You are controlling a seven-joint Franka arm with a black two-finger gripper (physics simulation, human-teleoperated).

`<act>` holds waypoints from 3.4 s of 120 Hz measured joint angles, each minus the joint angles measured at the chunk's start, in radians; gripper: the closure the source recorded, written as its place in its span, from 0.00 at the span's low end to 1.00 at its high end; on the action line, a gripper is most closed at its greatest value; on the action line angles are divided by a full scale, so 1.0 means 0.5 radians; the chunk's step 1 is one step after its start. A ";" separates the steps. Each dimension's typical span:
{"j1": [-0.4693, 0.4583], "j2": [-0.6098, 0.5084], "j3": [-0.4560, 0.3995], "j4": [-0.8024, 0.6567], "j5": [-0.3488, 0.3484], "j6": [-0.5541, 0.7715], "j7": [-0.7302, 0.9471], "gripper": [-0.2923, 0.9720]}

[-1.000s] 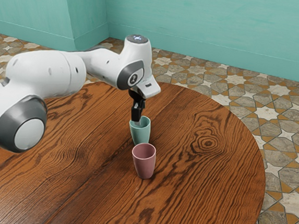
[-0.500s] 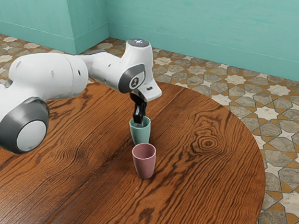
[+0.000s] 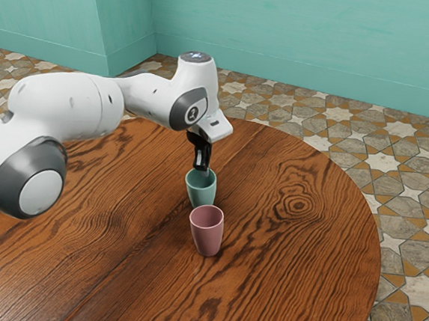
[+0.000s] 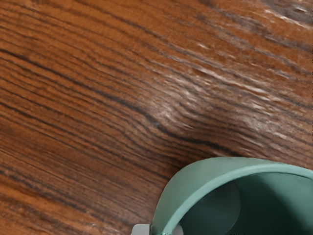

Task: Place the left cup onto the right cup

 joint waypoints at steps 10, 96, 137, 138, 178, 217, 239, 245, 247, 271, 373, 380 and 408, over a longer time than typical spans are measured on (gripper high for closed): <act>0.004 -0.021 0.000 -0.010 -0.017 -0.011 -0.002 0.84; -0.010 -0.482 0.004 -0.200 -0.041 -0.223 -0.020 0.85; -0.080 -0.608 0.004 -0.288 -0.041 -0.263 -0.032 0.85; -0.083 -0.614 0.004 -0.293 -0.041 -0.263 -0.033 0.85; -0.161 -0.775 0.004 -0.459 -0.042 -0.273 -0.069 0.85; -0.223 -0.825 0.004 -0.505 -0.042 -0.305 -0.112 0.85; -0.251 -0.858 0.004 -0.573 -0.042 -0.325 -0.139 0.85; -0.256 -0.862 0.004 -0.587 -0.042 -0.330 -0.148 0.85; -0.258 -0.863 0.004 -0.591 -0.042 -0.331 -0.151 0.85; -0.286 -0.878 0.004 -0.622 -0.044 -0.344 -0.188 0.85; -0.301 -0.866 0.007 -0.680 -0.013 -0.417 -0.287 0.85; -0.301 -0.866 0.007 -0.680 0.011 -0.423 -0.292 0.85; -0.298 -0.832 0.012 -0.646 0.101 -0.460 -0.309 0.85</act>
